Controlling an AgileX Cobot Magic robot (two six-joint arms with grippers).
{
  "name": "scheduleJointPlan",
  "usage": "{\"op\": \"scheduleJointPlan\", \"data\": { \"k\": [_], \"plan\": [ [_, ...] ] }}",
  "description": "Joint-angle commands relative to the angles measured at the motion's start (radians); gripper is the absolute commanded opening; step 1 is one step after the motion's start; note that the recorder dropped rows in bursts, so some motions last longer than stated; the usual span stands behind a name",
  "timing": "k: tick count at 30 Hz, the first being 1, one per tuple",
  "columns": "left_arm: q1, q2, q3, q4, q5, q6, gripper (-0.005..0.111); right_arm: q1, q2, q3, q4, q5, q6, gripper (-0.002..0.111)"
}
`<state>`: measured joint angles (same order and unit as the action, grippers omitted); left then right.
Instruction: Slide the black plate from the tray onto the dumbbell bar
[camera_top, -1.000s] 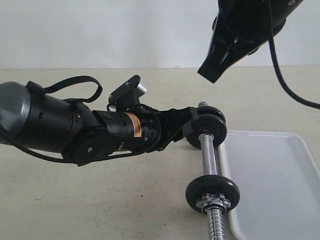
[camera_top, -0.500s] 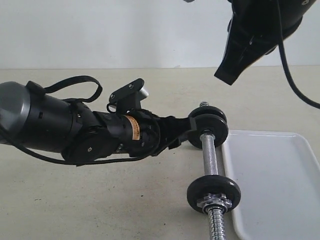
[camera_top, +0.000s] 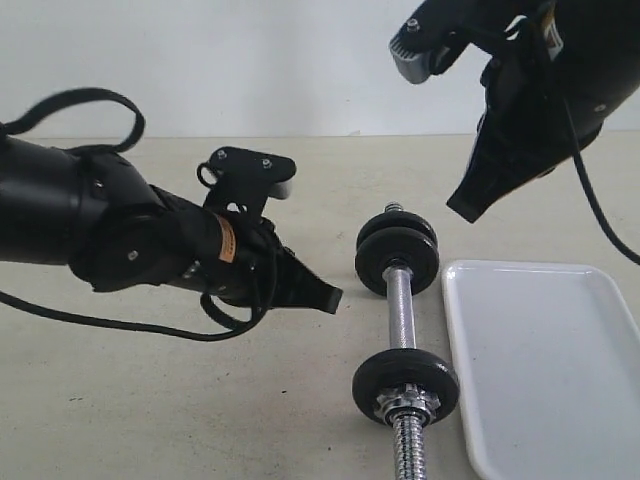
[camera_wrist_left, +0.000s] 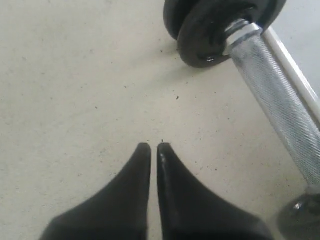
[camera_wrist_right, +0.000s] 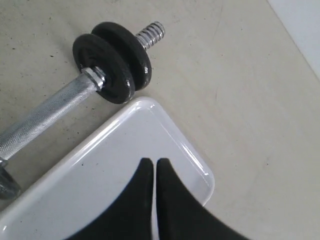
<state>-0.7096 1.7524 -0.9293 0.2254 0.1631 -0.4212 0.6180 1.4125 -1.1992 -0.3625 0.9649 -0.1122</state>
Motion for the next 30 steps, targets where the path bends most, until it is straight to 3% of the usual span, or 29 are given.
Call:
{"op": "scheduleJointPlan", "data": {
  "k": [1, 8, 15, 30],
  "plan": [
    [0.003, -0.122, -0.002, 0.065, 0.079, 0.071, 0.004, -0.051, -0.009, 0.061, 0.020, -0.092, 0.007, 0.000],
    [0.003, -0.332, -0.002, 0.142, 0.161, 0.071, 0.004, -0.051, -0.010, 0.073, 0.043, -0.146, 0.032, 0.000],
    [0.003, -0.513, 0.006, 0.222, 0.345, 0.071, 0.004, -0.051, -0.046, 0.073, 0.087, -0.146, 0.033, 0.000],
    [0.003, -0.891, 0.320, 0.229, 0.359, 0.028, 0.004, -0.051, -0.126, 0.073, 0.140, -0.130, 0.023, 0.000]
  ]
}}
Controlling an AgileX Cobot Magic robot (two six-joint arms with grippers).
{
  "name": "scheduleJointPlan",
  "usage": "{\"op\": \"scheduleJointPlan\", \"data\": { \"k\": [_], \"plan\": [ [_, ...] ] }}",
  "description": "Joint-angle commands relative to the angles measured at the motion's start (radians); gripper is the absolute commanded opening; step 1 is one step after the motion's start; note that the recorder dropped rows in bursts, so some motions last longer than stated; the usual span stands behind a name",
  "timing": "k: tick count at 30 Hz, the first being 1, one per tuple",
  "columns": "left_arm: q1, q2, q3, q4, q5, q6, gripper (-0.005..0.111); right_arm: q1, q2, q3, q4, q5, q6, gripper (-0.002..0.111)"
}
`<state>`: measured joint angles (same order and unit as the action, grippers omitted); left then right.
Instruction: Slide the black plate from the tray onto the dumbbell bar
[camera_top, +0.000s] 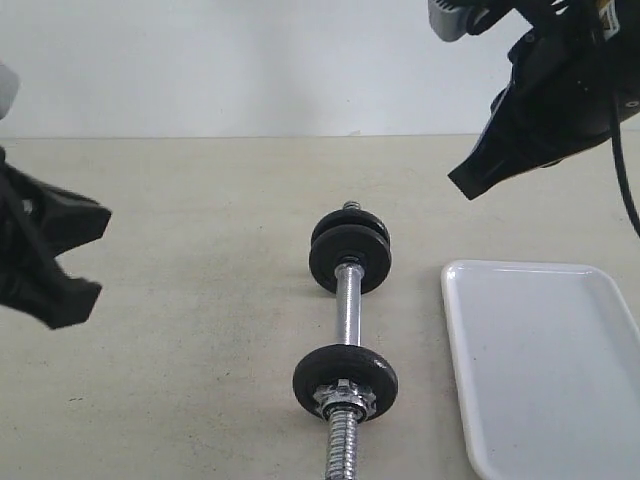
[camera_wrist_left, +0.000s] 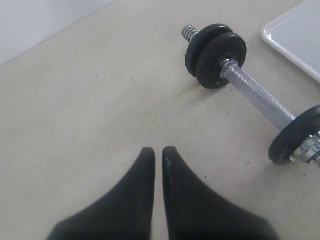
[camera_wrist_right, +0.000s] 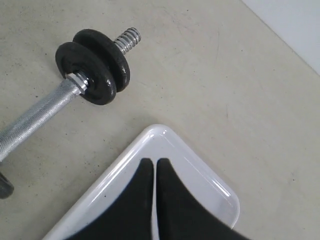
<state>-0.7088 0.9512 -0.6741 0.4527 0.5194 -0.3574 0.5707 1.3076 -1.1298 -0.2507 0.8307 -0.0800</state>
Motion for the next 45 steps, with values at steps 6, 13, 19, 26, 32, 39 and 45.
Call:
{"op": "scheduleJointPlan", "data": {
  "k": [6, 13, 19, 26, 32, 39, 45],
  "plan": [
    [0.002, -0.222, 0.132, -0.001, 0.002, -0.078, 0.004, -0.003, -0.042, 0.004, 0.112, 0.012, -0.051, 0.000],
    [0.002, -0.358, 0.207, 0.003, 0.002, -0.103, 0.004, -0.003, -0.042, 0.004, 0.237, 0.040, -0.150, 0.000],
    [0.002, -0.451, 0.273, 0.004, -0.070, -0.113, 0.004, -0.003, -0.042, 0.004, 0.269, 0.047, -0.155, 0.000],
    [0.002, -0.516, 0.321, 0.083, -0.105, -0.128, 0.004, -0.003, -0.042, 0.004, 0.243, 0.066, -0.172, 0.000],
    [0.002, -0.516, 0.366, 0.184, -0.109, -0.273, 0.004, -0.003, -0.087, 0.006, 0.229, 0.057, -0.169, 0.000],
    [0.002, -0.516, 0.437, 0.474, -0.221, -0.541, 0.004, -0.003, -0.191, 0.012, 0.193, -0.006, -0.131, 0.000],
    [0.002, -0.516, 0.465, 0.661, -0.217, -0.727, 0.004, -0.003, -0.304, 0.135, 0.190, -0.131, -0.116, 0.000]
  ]
}}
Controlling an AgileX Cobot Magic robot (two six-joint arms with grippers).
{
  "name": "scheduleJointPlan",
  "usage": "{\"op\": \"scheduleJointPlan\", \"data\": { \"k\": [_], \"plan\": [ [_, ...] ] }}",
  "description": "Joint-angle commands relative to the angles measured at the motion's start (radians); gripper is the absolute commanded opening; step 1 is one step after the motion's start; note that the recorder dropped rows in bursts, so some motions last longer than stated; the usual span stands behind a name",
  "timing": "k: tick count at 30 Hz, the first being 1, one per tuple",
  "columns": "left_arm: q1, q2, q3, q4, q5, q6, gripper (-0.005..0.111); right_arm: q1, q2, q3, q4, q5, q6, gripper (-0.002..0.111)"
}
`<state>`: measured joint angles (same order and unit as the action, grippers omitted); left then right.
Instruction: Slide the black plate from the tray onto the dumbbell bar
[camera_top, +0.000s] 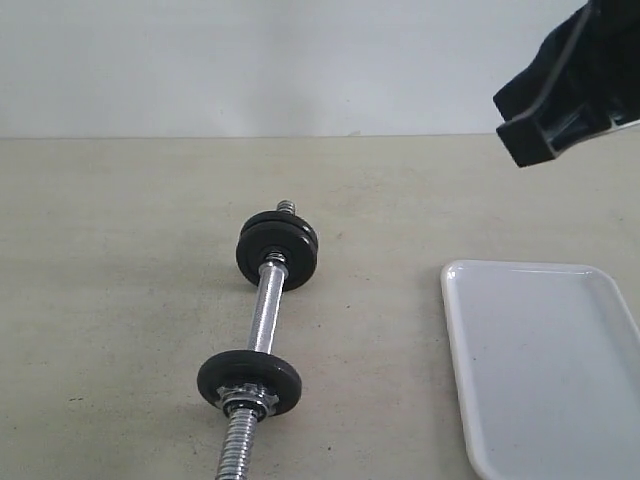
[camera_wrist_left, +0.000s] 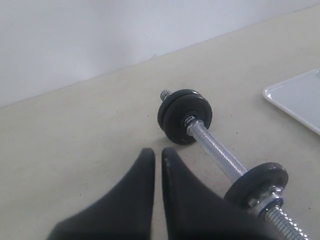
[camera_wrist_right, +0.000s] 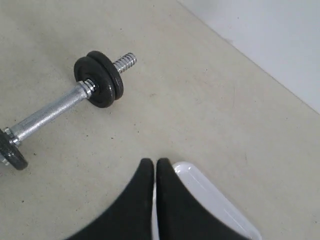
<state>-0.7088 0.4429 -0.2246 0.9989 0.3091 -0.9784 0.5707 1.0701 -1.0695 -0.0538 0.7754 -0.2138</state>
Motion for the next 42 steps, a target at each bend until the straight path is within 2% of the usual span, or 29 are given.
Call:
{"op": "scheduleJointPlan", "data": {
  "k": [1, 12, 15, 23, 29, 35, 42],
  "plan": [
    [0.002, -0.007, 0.016, 0.123, -0.004, -0.115, 0.004, -0.003, -0.089, 0.095, -0.006, -0.094, 0.028, 0.000],
    [0.002, -0.007, 0.069, 0.116, -0.003, -0.160, 0.004, -0.003, -0.355, 0.372, -0.006, -0.307, 0.089, 0.000],
    [0.002, -0.007, 0.088, 0.116, -0.013, -0.209, 0.004, -0.003, -0.426, 0.444, -0.006, -0.328, 0.113, 0.000],
    [0.002, -0.007, 0.096, 0.116, -0.057, -0.211, 0.004, -0.003, -0.574, 0.622, -0.004, -0.455, 0.186, 0.000],
    [0.002, -0.007, 0.124, 0.116, -0.058, -0.211, 0.004, -0.003, -0.591, 0.739, 0.028, -0.564, 0.264, 0.000],
    [0.002, -0.007, 0.192, 0.116, -0.060, -0.225, 0.004, -0.003, -0.591, 0.910, 0.045, -0.801, 0.265, 0.000],
    [0.002, -0.007, 0.201, 0.146, -0.085, -0.225, 0.004, -0.003, -0.591, 0.991, 0.043, -0.930, 0.237, 0.000]
  ]
}}
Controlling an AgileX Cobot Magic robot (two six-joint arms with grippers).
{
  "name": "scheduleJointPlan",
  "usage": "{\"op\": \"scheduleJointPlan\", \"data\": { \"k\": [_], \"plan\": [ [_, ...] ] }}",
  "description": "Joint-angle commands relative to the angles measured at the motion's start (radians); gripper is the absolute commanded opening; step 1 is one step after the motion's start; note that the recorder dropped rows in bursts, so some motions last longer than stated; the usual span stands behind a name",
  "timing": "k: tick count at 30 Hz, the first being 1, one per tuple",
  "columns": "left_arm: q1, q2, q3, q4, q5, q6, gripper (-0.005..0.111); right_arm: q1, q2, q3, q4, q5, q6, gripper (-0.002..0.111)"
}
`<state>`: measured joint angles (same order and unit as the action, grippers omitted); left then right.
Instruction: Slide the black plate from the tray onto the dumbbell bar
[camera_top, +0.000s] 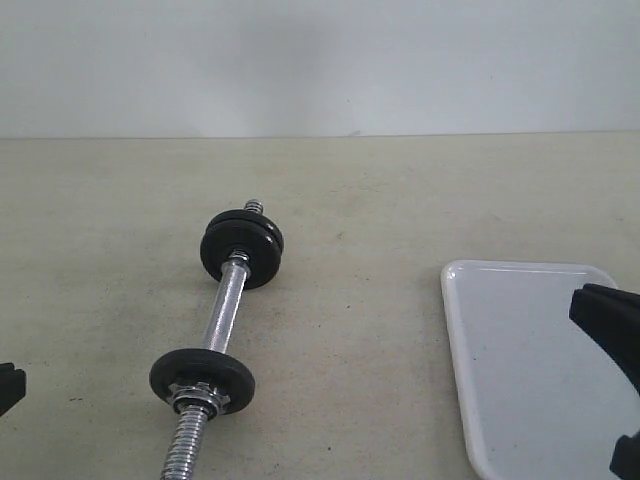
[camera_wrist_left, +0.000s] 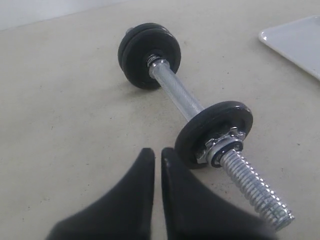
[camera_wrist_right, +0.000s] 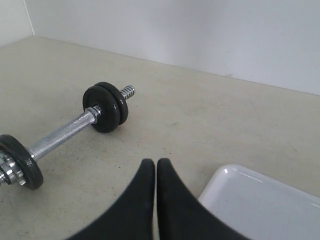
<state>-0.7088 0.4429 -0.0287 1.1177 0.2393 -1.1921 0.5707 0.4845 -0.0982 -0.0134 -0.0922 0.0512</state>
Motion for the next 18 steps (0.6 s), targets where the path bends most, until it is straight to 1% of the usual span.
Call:
{"op": "scheduleJointPlan", "data": {
  "k": [1, 12, 18],
  "plan": [
    [0.002, -0.007, 0.005, 0.032, -0.015, -0.011, 0.004, -0.003, -0.005, 0.020, 0.002, -0.062, -0.041, 0.000],
    [0.002, -0.007, 0.005, 0.045, 0.001, -0.011, 0.004, -0.003, -0.005, 0.020, 0.004, -0.023, -0.060, 0.000],
    [0.002, -0.007, 0.007, 0.026, -0.044, -0.011, 0.004, -0.003, -0.005, 0.020, 0.004, 0.014, -0.058, 0.000]
  ]
}}
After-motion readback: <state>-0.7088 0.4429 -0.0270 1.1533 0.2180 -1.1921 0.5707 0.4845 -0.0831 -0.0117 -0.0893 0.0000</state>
